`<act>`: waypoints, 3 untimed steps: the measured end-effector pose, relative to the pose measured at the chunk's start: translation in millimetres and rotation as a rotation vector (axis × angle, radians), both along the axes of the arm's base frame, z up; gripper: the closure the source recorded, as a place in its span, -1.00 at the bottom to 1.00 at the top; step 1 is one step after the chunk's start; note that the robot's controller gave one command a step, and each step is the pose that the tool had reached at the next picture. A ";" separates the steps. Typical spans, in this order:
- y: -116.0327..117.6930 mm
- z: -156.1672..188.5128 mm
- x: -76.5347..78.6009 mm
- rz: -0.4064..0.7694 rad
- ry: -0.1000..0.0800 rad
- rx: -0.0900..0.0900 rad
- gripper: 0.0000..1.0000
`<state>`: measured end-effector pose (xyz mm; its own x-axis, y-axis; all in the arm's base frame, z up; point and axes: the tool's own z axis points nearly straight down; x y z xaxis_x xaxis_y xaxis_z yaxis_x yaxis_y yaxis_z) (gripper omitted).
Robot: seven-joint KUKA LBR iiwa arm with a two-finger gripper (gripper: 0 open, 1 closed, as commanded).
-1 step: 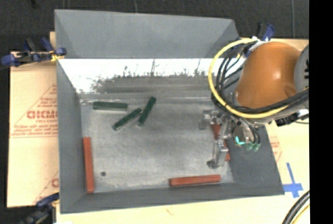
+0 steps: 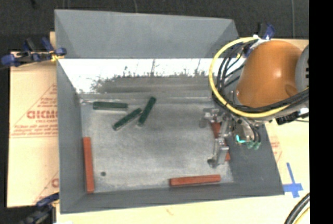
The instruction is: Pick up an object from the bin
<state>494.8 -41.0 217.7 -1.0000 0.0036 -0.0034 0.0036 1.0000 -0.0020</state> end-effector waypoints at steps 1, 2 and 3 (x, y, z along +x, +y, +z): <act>-29.0 -38.2 -1.1 0.086 -0.005 0.000 -1.00; -78.5 -95.0 -4.5 0.166 0.000 -0.001 -1.00; -101.3 -124.7 25.8 0.196 -0.005 -0.002 -1.00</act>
Offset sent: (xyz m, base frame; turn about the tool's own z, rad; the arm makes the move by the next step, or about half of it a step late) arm -0.0061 -0.0781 -0.0965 -0.1672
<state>520.6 -142.4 93.0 -0.9815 -0.1913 -0.0085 -0.1913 0.9815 -0.0048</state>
